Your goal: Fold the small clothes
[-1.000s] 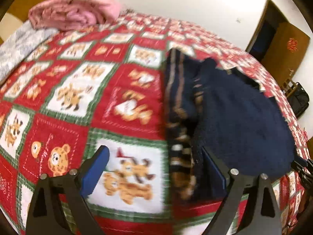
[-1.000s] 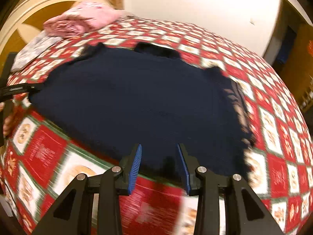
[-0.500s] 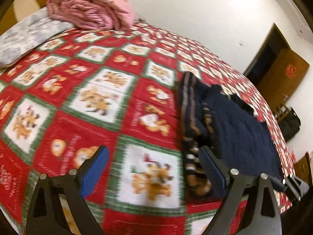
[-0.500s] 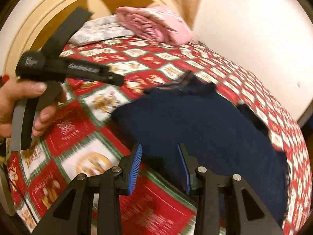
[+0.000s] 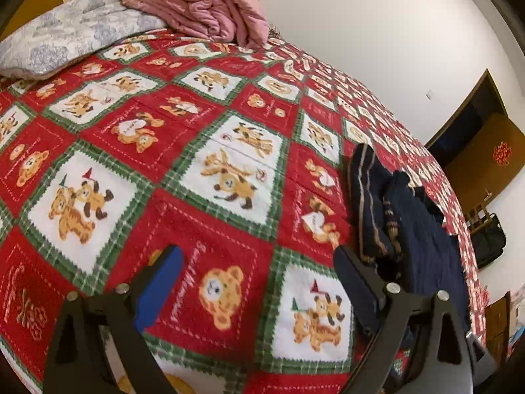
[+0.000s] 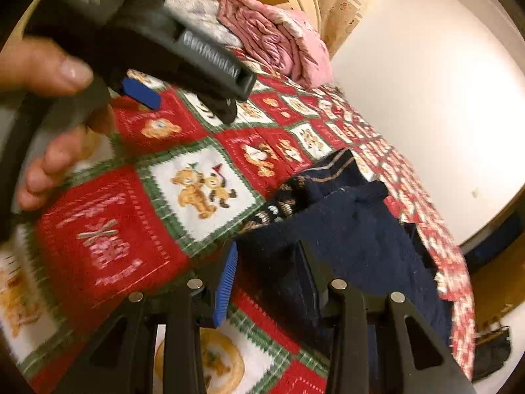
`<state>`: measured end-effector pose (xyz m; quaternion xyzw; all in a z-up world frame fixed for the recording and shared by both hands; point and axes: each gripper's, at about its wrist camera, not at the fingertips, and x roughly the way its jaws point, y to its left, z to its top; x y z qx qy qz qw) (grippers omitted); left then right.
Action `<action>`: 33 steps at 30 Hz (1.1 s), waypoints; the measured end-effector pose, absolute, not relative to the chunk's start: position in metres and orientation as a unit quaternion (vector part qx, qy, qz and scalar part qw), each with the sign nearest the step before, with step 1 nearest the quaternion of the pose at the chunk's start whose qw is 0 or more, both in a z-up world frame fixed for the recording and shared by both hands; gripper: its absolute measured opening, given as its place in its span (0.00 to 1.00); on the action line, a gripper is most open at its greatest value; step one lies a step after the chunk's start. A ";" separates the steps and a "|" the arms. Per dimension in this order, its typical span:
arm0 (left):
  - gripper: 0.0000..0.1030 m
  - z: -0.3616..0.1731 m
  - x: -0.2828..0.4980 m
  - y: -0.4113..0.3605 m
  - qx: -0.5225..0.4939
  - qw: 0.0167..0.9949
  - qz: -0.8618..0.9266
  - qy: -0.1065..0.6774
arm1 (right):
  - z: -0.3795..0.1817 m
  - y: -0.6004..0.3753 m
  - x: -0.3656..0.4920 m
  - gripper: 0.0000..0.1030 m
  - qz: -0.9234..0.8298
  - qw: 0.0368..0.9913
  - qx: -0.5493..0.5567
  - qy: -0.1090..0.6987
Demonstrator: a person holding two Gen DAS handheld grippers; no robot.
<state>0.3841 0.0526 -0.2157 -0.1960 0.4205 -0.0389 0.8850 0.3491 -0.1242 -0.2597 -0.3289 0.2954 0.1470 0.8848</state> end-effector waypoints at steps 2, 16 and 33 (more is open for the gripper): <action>0.92 -0.215 0.389 0.056 -0.197 0.885 -0.040 0.420 | -0.262 -0.121 0.349 0.37 0.145 0.886 -0.327 0.293; 0.92 -0.197 0.470 -0.029 -0.164 0.854 -0.180 0.459 | -0.279 -0.121 0.346 0.23 0.147 0.891 -0.316 0.290; 0.92 -0.202 0.542 -0.156 -0.042 0.815 -0.243 0.524 | -0.281 -0.125 0.351 0.23 0.154 0.893 -0.302 0.295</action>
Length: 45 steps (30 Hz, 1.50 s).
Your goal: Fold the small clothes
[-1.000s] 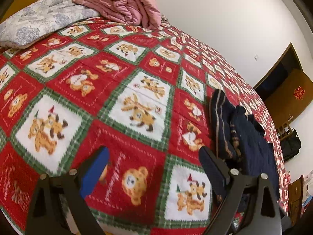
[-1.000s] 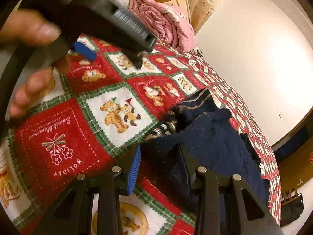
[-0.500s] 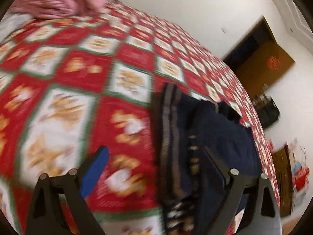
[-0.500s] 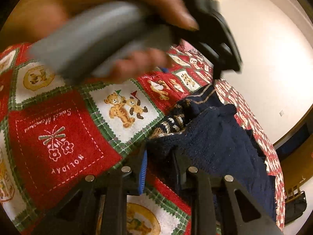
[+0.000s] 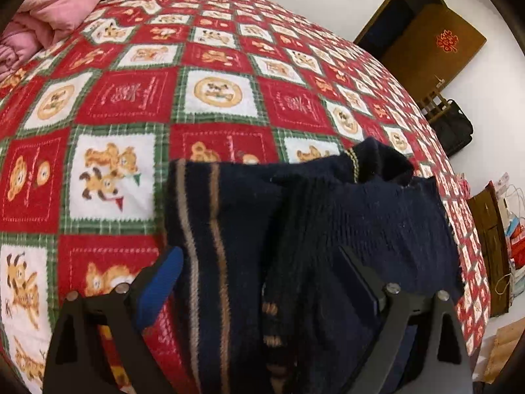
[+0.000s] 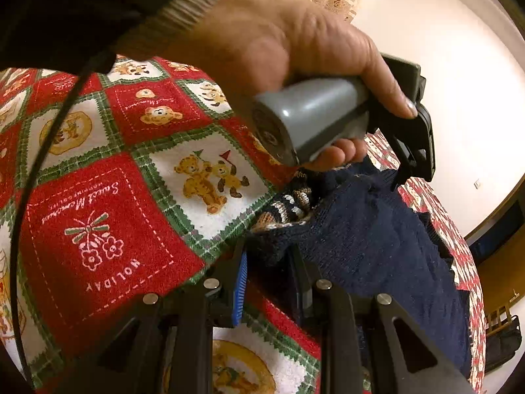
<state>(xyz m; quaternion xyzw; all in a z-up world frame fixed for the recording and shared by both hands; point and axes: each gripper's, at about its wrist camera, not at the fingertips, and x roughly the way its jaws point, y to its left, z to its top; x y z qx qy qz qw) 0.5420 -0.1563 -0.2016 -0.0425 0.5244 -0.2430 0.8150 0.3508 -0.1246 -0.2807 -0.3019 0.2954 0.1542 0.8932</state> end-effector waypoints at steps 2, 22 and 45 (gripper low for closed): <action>0.92 -0.208 0.548 -0.159 -0.028 0.813 -0.235 0.532 | -0.281 -0.125 0.352 0.23 0.156 0.894 -0.299 0.296; 0.46 -0.217 0.557 -0.139 -0.041 0.805 -0.258 0.532 | -0.281 -0.122 0.347 0.23 0.155 0.897 -0.291 0.293; 0.12 -0.187 0.542 -0.146 -0.087 0.814 -0.242 0.521 | -0.245 -0.190 0.343 0.12 0.188 0.937 -0.145 0.257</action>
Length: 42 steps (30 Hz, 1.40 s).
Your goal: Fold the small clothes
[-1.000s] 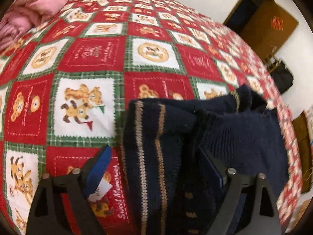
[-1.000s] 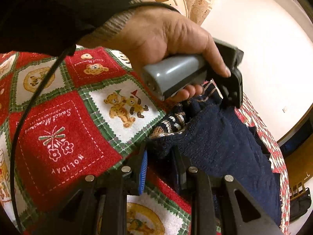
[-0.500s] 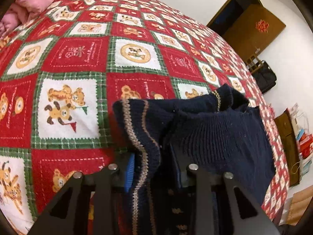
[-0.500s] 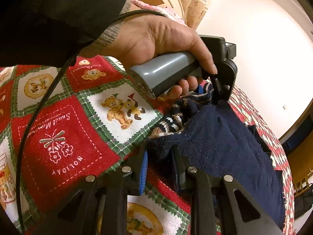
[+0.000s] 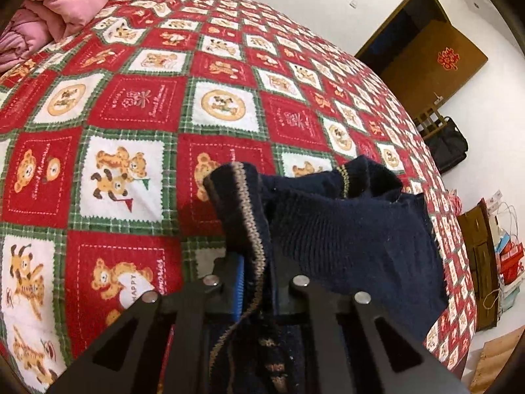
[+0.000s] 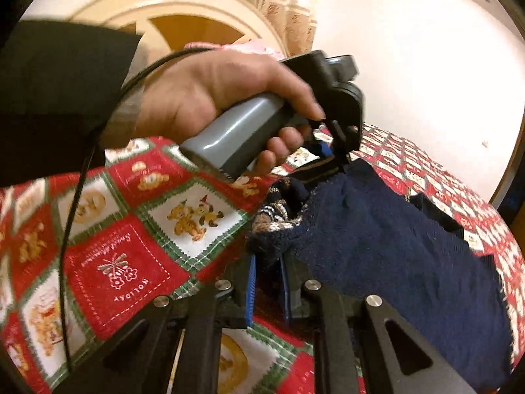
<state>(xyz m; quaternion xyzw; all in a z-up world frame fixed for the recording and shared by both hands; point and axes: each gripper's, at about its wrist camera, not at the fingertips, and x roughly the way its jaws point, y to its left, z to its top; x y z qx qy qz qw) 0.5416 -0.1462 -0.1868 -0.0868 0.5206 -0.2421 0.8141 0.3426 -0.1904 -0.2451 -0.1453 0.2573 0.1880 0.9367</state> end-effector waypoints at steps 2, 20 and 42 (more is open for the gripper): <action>0.12 -0.182 0.540 -0.145 -0.100 0.817 -0.240 0.515 | -0.240 -0.201 0.339 0.11 0.186 0.940 -0.138 0.249; 0.11 -0.151 0.516 -0.200 -0.118 0.832 -0.254 0.479 | -0.212 -0.280 0.319 0.10 0.145 0.956 -0.103 0.233; 0.10 -0.143 0.512 -0.214 -0.147 0.836 -0.261 0.460 | -0.186 -0.318 0.314 0.08 0.143 0.963 -0.093 0.210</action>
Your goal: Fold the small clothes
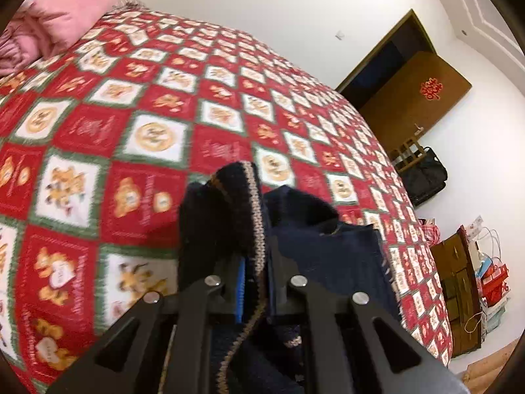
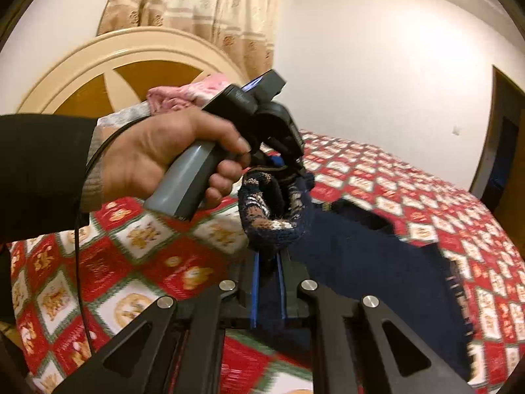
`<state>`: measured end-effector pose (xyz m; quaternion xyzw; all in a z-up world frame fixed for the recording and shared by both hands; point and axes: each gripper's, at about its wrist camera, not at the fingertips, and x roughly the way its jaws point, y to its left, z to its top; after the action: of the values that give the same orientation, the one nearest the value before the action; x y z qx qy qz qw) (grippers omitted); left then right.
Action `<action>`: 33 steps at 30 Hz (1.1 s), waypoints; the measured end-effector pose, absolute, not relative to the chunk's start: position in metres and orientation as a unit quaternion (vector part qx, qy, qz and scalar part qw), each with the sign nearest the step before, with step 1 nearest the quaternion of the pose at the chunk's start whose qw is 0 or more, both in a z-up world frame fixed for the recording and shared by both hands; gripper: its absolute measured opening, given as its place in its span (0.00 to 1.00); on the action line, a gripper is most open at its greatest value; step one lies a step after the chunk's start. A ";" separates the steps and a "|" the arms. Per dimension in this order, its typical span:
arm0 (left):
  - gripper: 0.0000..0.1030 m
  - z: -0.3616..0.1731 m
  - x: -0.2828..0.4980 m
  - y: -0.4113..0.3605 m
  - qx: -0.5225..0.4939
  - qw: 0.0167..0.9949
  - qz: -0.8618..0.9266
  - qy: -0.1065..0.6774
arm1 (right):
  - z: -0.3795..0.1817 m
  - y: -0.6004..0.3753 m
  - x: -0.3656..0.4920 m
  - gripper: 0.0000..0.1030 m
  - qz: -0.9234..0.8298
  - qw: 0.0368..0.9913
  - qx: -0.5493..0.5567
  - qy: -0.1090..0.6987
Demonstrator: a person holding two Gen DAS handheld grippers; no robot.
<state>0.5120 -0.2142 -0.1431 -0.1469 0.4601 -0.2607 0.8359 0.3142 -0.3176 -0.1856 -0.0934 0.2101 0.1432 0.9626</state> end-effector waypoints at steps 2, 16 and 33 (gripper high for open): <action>0.10 -0.137 0.512 -0.229 -0.147 0.836 -0.271 0.454 | -0.180 -0.335 0.315 0.08 0.132 0.965 -0.092 0.206; 0.09 -0.115 0.502 -0.375 -0.103 0.819 -0.348 0.444 | -0.178 -0.464 0.299 0.08 0.032 0.973 -0.054 0.224; 0.18 -0.133 0.480 -0.436 -0.010 0.807 -0.360 0.468 | -0.271 -0.534 0.290 0.09 0.045 0.922 0.019 0.385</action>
<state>0.4796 -0.4362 -0.1335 -0.0103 0.4679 -0.3604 0.8069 0.2904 -0.5339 -0.2712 0.0189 0.3849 0.0448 0.9217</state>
